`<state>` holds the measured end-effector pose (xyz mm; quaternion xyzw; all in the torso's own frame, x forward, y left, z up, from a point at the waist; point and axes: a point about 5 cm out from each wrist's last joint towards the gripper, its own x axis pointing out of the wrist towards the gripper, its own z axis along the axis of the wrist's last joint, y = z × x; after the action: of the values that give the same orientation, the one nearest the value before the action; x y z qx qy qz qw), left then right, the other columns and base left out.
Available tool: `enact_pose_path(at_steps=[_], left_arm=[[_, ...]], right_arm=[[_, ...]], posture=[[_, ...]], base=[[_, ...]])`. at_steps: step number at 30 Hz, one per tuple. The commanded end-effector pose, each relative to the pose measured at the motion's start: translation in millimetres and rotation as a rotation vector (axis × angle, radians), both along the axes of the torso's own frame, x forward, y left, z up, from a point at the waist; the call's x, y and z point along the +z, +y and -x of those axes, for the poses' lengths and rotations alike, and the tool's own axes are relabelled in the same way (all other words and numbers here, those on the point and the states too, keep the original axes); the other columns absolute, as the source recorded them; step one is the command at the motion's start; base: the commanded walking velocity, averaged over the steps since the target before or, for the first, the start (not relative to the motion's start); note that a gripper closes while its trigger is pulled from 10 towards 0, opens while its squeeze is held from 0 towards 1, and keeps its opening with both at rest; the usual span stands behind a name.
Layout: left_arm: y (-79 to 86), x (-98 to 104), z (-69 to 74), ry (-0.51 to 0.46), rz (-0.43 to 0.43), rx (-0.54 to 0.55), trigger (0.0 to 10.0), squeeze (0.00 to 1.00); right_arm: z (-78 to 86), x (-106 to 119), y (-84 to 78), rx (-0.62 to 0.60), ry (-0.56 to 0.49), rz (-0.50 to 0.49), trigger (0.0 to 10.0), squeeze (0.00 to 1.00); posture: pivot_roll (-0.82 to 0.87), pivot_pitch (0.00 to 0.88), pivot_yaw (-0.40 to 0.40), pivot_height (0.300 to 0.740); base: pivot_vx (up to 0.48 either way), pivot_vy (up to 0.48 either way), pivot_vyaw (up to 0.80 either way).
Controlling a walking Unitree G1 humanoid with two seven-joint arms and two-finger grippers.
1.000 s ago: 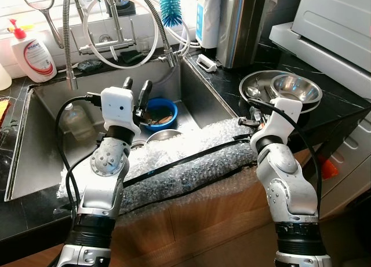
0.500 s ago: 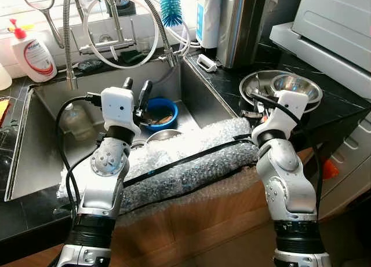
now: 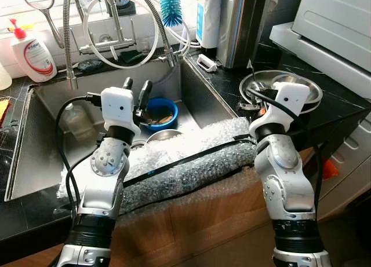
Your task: Kitchen organization
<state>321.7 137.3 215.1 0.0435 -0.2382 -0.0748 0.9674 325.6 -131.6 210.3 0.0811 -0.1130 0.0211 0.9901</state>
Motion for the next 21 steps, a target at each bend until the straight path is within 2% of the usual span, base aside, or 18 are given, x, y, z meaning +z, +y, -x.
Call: enact_pose_path(at_steps=[1, 2, 4, 5, 8, 9, 10, 11, 12, 13, 14, 15, 16, 17, 19, 20, 21], left_arm=[[3.7, 4, -1.8, -0.016, 0.006, 0.019, 10.0, 0.0], [4.5, 4, -2.0, -0.016, 0.012, 0.021, 10.0, 0.0], [6.9, 6, -2.9, -0.014, 0.033, 0.028, 10.0, 0.0], [9.9, 8, -4.0, -0.015, 0.06, 0.037, 10.0, 0.0], [11.2, 10, -4.6, -0.017, 0.069, 0.04, 10.0, 0.0], [13.2, 12, -5.5, -0.01, 0.123, 0.036, 10.0, 0.0], [13.8, 13, -5.8, -0.007, 0.145, 0.033, 10.0, 0.0], [14.0, 14, -6.0, -0.005, 0.157, 0.03, 10.0, 0.0], [14.3, 15, -6.3, 0.0, 0.189, 0.023, 10.0, 0.0], [14.8, 17, -7.1, 0.012, 0.259, 0.007, 10.0, 0.0], [15.0, 18, -7.4, 0.018, 0.291, 0.0, 10.0, 0.0], [15.6, 19, -8.2, 0.03, 0.338, -0.015, 10.0, 0.0], [15.7, 19, -8.5, 0.032, 0.344, -0.018, 10.0, 0.0], [16.9, 19, -8.7, 0.042, 0.387, -0.024, 10.0, 0.0], [19.2, 18, -9.3, 0.075, 0.504, -0.057, 10.0, 0.0], [18.6, 17, -9.7, 0.109, 0.583, -0.112, 10.0, 0.0], [18.1, 16, -9.7, 0.119, 0.6, -0.135, 10.0, 0.0]], right_arm=[[3.3, 18, 7.6, 0.072, -0.086, -0.043, 4.4, 0.0], [3.9, 19, 8.8, 0.088, -0.094, -0.055, 0.0, 0.0], [4.8, 20, 11.9, 0.133, -0.098, -0.111, 0.0, 0.0], [4.8, 19, 13.8, 0.175, -0.084, -0.186, 0.0, 0.0], [4.5, 19, 14.5, 0.194, -0.074, -0.222, 0.0, 0.0], [4.9, 19, 17.7, 0.263, -0.062, -0.307, 0.0, 0.0], [5.1, 19, 19.1, 0.291, -0.056, -0.337, 0.0, 0.0], [5.3, 19, 19.8, 0.308, -0.053, -0.355, 0.7, 0.0], [5.3, 18, 20.3, 0.323, -0.041, -0.372, 6.7, 0.0], [6.0, 16, 20.7, 0.352, -0.028, -0.424, 10.0, 0.0], [6.4, 16, 20.9, 0.366, -0.025, -0.452, 10.0, 0.0], [8.5, 16, 21.1, 0.422, -0.032, -0.525, 10.0, 0.0], [9.0, 16, 21.0, 0.436, -0.033, -0.54, 10.0, 0.0], [10.9, 17, 20.6, 0.471, -0.045, -0.583, 10.0, 0.0], [14.9, 17, 19.1, 0.53, -0.06, -0.661, 10.0, 0.0], [18.2, 17, 17.8, 0.571, -0.072, -0.729, 10.0, 0.0], [19.4, 17, 17.0, 0.581, -0.077, -0.749, 10.0, 0.0]], posture=[[-0.11, 0.033, 0.028, 0.74], [-0.11, 0.033, 0.028, 0.74], [-0.11, 0.033, 0.028, 0.74], [-0.11, 0.033, 0.028, 0.74], [-0.11, 0.033, 0.028, 0.74], [-0.11, 0.033, 0.028, 0.74], [-0.11, 0.033, 0.028, 0.74], [-0.11, 0.033, 0.028, 0.74], [-0.11, 0.033, 0.028, 0.74], [-0.11, 0.031, 0.029, 0.74], [-0.11, 0.031, 0.029, 0.74], [-0.11, 0.031, 0.029, 0.74], [-0.11, 0.031, 0.029, 0.74], [-0.11, 0.027, 0.03, 0.74], [-0.11, 0.021, 0.031, 0.74], [-0.11, 0.021, 0.031, 0.74], [-0.1, 0.018, 0.03, 0.74]], base=[[0.0, 0.0, 0.0], [0.0, 0.0, 0.0], [0.0, 0.0, 0.0], [0.0, 0.0, 0.0], [0.0, 0.0, 0.0], [0.0, 0.0, 0.0], [0.0, 0.0, 0.0], [0.0, 0.0, 0.0], [0.0, 0.0, 0.0], [0.0, 0.0, 0.0], [0.0, 0.0, 0.0], [0.0, 0.0, 0.0], [0.0, 0.0, 0.0], [0.0, 0.0, 0.0], [0.0, 0.0, 0.0], [0.0, 0.0, 0.0], [0.0, 0.0, 0.0]])
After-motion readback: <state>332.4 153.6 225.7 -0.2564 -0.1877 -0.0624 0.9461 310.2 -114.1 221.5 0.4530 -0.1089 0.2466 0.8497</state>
